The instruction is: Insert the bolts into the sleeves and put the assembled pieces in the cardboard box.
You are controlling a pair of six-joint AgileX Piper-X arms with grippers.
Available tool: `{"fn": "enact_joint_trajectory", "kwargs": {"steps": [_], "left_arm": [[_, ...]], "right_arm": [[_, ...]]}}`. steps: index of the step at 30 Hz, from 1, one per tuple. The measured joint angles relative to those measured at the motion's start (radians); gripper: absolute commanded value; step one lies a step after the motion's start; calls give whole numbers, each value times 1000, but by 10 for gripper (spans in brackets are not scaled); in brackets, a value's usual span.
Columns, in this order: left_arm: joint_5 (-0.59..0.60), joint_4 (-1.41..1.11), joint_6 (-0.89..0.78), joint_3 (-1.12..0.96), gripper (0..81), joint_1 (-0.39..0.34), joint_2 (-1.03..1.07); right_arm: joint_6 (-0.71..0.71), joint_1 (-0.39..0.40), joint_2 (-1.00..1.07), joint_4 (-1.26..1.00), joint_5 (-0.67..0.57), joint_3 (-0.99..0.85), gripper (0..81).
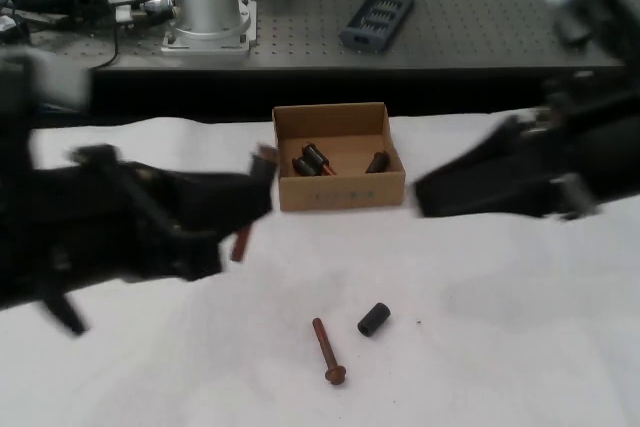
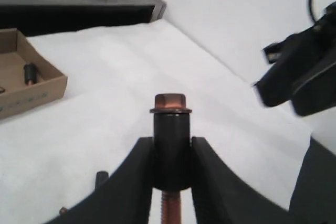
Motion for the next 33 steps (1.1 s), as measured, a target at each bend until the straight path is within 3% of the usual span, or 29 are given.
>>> {"fn": "enact_joint_trajectory", "kwargs": {"steps": [1, 10, 16, 22, 33], "left_arm": [[0, 0, 14, -10, 7, 0, 47], [0, 0, 103, -286, 7, 13, 505], [0, 1, 116, -485, 7, 41, 730], [26, -2, 117, -818, 7, 77, 1035], [33, 17, 117, -1113, 7, 105, 1302]], "right_arm": [[-15, -23, -10, 12, 3, 0, 34], [-104, -120, -28, 32, 11, 0, 29], [-200, -120, -28, 33, 11, 0, 29], [-238, -124, -28, 34, 11, 27, 29], [-241, -160, -28, 41, 11, 100, 29]]}}
